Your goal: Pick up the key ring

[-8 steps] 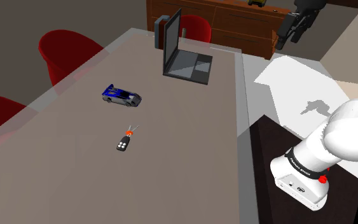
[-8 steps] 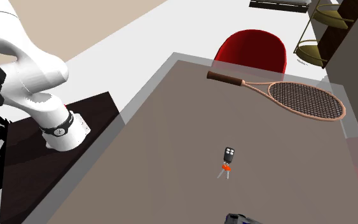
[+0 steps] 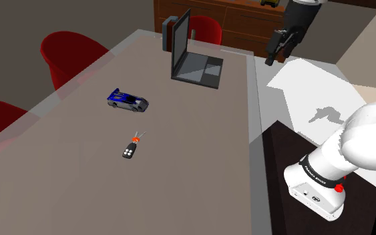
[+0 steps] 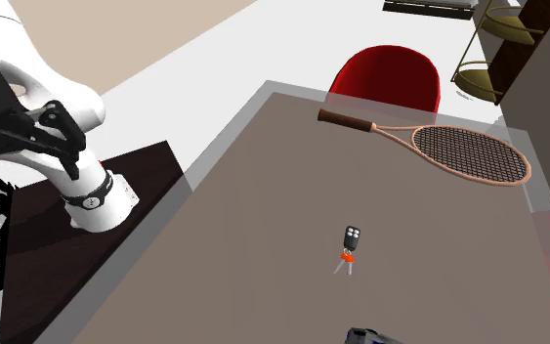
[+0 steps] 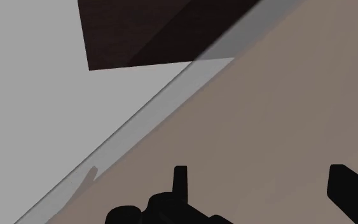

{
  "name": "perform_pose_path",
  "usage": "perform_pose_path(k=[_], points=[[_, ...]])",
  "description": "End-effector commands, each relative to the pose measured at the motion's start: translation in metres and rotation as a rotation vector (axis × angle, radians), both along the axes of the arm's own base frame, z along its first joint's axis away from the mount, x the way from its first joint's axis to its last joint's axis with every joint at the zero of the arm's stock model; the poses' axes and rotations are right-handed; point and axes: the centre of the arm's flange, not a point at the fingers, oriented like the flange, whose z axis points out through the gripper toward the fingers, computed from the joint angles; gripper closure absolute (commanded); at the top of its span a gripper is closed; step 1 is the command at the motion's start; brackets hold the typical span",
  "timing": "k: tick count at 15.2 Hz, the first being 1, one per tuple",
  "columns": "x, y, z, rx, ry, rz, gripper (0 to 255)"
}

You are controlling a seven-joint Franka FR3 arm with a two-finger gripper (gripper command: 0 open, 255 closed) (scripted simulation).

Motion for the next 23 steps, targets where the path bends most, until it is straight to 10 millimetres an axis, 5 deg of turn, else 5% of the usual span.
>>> perform_pose_path(k=[1,23], points=[[0.009,0.023,-0.011,0.005,-0.002,0.006,0],[0.094,0.257,-0.147,0.046,-0.016,0.082,0]])
